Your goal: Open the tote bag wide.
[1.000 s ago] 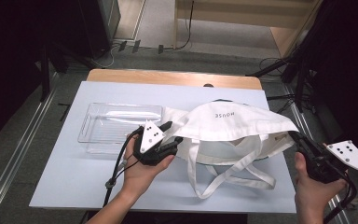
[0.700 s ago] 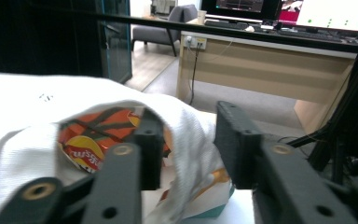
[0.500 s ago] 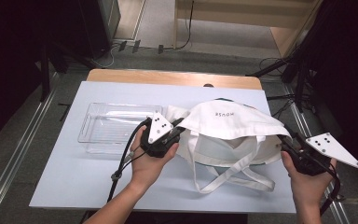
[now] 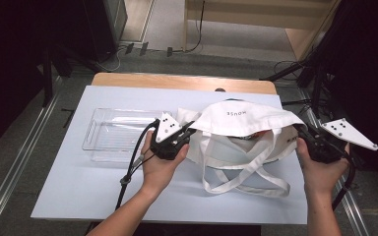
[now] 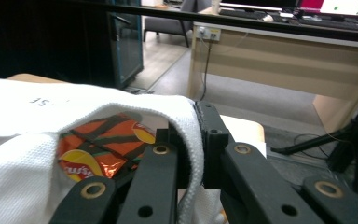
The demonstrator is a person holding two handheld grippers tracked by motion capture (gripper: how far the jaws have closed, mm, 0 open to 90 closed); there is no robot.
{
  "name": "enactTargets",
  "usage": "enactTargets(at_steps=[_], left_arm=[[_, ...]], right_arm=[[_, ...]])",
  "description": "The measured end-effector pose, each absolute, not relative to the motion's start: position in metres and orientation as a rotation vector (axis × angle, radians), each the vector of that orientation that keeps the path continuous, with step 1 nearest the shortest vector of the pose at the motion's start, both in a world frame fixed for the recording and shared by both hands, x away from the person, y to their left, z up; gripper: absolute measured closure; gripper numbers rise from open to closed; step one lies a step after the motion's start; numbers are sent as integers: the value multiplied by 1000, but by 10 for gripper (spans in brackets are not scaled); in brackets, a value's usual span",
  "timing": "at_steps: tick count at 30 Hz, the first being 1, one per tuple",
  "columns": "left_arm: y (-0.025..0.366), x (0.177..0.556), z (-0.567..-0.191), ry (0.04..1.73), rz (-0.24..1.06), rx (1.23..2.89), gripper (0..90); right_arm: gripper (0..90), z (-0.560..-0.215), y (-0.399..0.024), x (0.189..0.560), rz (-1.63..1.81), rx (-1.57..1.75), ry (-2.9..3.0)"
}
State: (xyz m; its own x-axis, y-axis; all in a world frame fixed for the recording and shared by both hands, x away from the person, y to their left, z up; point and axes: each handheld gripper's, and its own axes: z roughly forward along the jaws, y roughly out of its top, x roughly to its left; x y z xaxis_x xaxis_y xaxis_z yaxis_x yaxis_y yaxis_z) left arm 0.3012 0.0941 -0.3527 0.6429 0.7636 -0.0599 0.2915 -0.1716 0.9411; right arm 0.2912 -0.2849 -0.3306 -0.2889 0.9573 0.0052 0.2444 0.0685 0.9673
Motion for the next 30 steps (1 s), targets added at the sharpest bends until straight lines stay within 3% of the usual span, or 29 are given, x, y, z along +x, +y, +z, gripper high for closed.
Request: enactTargets(at_steps=[12, 23, 30], left_arm=[[100, 318, -358, 916, 328, 1667, 894], [94, 320, -362, 938, 433, 1695, 885], [98, 325, -365, 967, 372, 1688, 888]], right_arm=[[851, -360, -279, 344, 1105, 1345, 1733], [859, -347, -274, 353, 1169, 1294, 1627], [834, -347, -276, 375, 1203, 1343, 1721]])
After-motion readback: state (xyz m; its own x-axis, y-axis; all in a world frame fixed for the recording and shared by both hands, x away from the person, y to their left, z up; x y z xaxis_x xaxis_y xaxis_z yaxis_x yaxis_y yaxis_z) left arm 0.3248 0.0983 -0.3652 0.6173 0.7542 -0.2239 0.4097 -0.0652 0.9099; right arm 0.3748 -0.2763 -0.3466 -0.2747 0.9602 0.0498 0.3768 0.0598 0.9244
